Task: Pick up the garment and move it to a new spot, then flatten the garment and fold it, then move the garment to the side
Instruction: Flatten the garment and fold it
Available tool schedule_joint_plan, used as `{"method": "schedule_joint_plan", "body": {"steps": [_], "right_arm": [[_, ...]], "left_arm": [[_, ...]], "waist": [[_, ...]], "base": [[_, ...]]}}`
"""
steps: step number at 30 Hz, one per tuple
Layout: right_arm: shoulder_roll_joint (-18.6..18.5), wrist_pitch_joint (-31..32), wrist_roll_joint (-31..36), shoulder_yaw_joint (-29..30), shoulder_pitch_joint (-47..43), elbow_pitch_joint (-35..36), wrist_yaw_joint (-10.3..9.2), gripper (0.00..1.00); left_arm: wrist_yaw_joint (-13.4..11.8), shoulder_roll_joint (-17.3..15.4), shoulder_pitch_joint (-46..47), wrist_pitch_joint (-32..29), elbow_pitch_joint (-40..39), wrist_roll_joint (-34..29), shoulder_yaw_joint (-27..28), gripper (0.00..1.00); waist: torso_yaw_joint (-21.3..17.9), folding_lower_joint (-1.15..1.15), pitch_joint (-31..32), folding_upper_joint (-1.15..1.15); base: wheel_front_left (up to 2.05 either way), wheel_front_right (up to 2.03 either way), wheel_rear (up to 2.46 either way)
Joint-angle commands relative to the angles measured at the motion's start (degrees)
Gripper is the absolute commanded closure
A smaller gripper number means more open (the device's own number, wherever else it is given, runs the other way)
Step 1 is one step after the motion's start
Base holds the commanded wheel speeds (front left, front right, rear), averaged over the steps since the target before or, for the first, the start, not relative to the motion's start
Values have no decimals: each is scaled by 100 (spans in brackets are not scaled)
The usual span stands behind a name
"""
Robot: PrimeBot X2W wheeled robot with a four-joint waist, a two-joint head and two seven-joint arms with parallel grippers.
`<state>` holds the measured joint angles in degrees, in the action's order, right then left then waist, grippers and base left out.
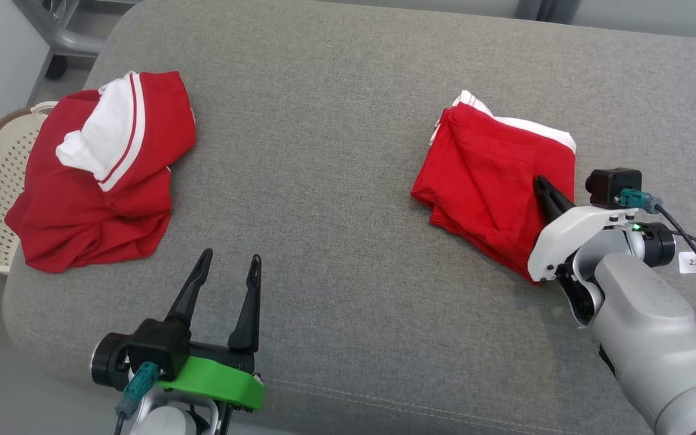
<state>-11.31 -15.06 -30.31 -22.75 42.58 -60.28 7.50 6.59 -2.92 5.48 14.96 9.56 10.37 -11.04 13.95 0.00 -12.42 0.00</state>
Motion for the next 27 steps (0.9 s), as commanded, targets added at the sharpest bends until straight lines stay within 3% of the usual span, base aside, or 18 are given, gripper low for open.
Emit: {"method": "schedule_joint_plan", "body": {"steps": [1, 12, 20, 27], "right_arm": [[36, -25, 69, 25, 54, -65, -2, 100], [354, -25, 113, -58, 230, -18, -2, 100], [632, -25, -24, -517, 90, -54, -2, 100], [626, -25, -267, -680, 150, 27, -2, 100]], "left_arm": [[20, 1, 98, 22, -16, -33, 19, 0], [-11, 1, 117, 22, 7, 34, -12, 0], [-53, 1, 118, 22, 36, 99, -42, 0], [-104, 2, 43, 22, 44, 100, -11, 0]], "waist": [[46, 0, -11, 0], [250, 0, -27, 0], [388, 0, 15, 0], [360, 0, 113, 0]], "base": [[0, 0, 0], [0, 0, 0], [0, 0, 0], [0, 0, 0]]}}
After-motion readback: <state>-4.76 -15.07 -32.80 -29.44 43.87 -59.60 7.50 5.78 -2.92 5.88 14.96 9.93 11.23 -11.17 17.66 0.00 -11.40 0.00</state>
